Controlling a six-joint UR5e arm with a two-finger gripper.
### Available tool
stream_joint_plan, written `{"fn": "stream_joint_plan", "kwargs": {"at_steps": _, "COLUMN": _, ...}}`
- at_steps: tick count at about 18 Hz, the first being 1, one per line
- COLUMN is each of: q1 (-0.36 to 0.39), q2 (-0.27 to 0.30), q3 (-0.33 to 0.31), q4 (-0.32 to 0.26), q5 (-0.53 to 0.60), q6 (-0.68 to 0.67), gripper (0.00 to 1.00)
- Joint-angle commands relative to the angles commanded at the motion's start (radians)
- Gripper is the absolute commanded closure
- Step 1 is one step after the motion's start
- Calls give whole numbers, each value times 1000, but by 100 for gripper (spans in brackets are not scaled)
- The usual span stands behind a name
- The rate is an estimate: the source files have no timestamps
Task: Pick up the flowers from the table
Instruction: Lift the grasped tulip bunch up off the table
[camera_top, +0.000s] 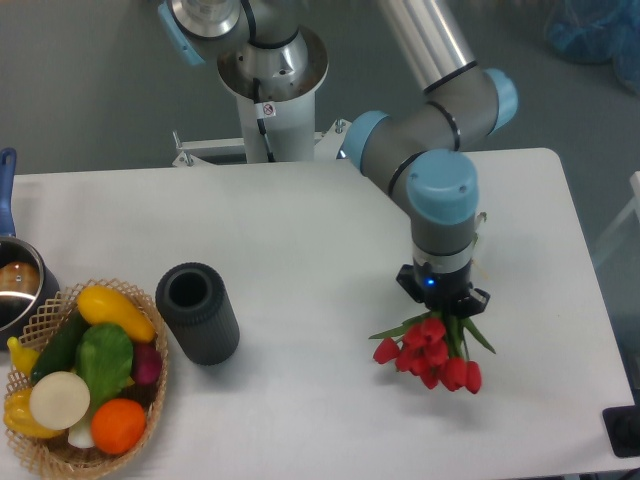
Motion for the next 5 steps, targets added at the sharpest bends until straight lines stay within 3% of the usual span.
{"fn": "stream_joint_plan", "kwargs": {"at_steps": 5, "q1": 17, "q2": -20, "q3": 88, "q4": -74, "q5": 5, "q6": 63, "gripper": 100}}
